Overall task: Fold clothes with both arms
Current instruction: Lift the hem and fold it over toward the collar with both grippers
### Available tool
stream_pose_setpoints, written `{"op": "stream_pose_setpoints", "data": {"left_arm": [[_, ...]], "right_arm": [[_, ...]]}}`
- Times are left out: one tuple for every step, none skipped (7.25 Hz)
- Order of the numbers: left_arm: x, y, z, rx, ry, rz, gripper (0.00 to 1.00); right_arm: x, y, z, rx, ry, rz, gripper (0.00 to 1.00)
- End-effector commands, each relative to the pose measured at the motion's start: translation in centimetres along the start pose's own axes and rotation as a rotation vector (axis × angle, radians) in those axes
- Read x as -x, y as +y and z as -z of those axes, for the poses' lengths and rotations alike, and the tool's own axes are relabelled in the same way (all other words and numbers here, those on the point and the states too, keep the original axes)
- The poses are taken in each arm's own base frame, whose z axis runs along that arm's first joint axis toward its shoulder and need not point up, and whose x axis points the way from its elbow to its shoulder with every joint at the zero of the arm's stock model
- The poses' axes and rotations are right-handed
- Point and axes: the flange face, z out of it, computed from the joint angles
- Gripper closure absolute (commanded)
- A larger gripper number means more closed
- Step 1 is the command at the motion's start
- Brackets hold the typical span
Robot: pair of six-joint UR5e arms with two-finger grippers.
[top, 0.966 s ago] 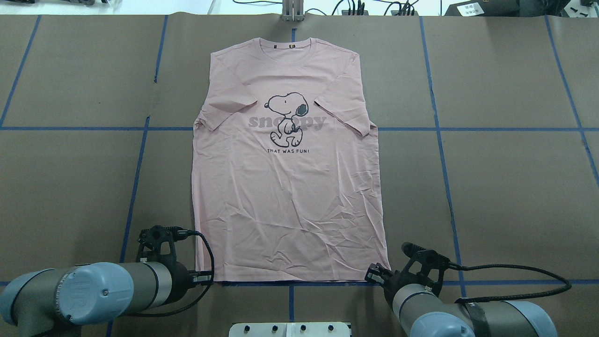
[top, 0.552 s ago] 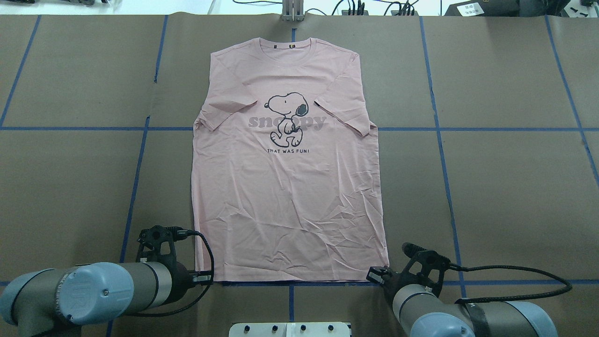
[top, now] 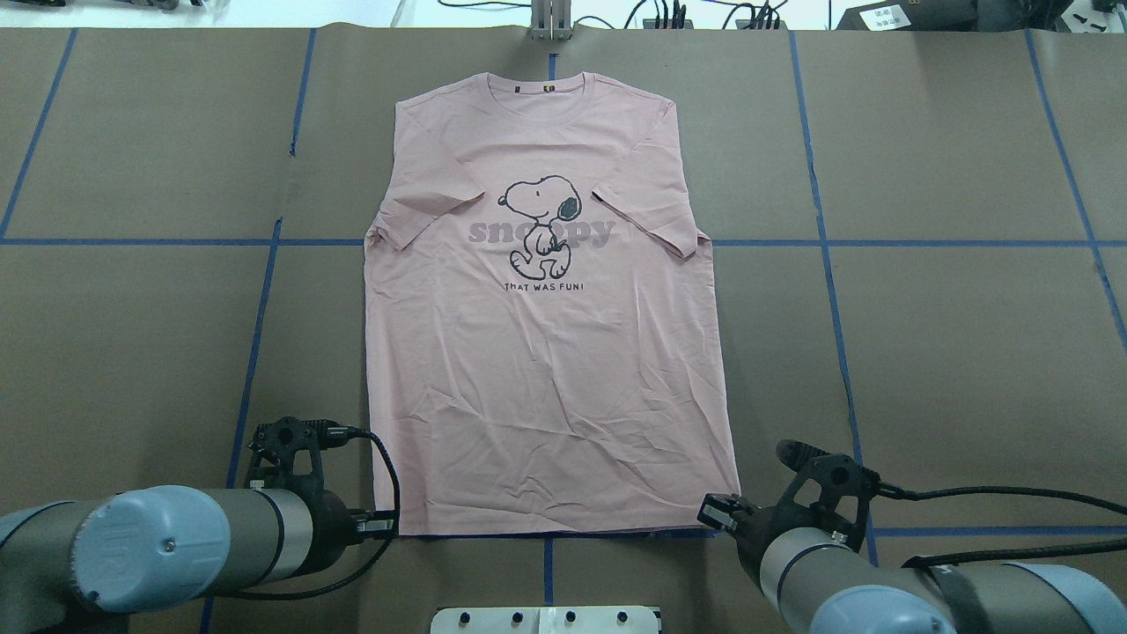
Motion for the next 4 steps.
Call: {"op": "stream_pose_setpoints", "data": {"left_arm": [[-1.6, -1.0, 8.9, 0.048, -0.010, 0.016, 1.00], [-3.0, -2.3, 14.3, 0.053, 0.001, 0.045, 1.00], [-4.9, -3.7, 18.4, 0.036, 0.014, 0.030, 1.00], [-6.3, -5.0, 19.1, 0.015, 0.004, -0.014, 1.00]], "right_arm": [[-0.5, -3.4, 9.1, 0.060, -0.001, -0.015, 1.00], [-0.9, -5.3, 12.4, 0.097, 0.012, -0.037, 1.00], [0.0, -6.6, 14.0, 0.133, 0.015, -0.068, 1.00], [1.7, -7.1, 14.6, 0.128, 0.009, -0.010, 1.00]]}}
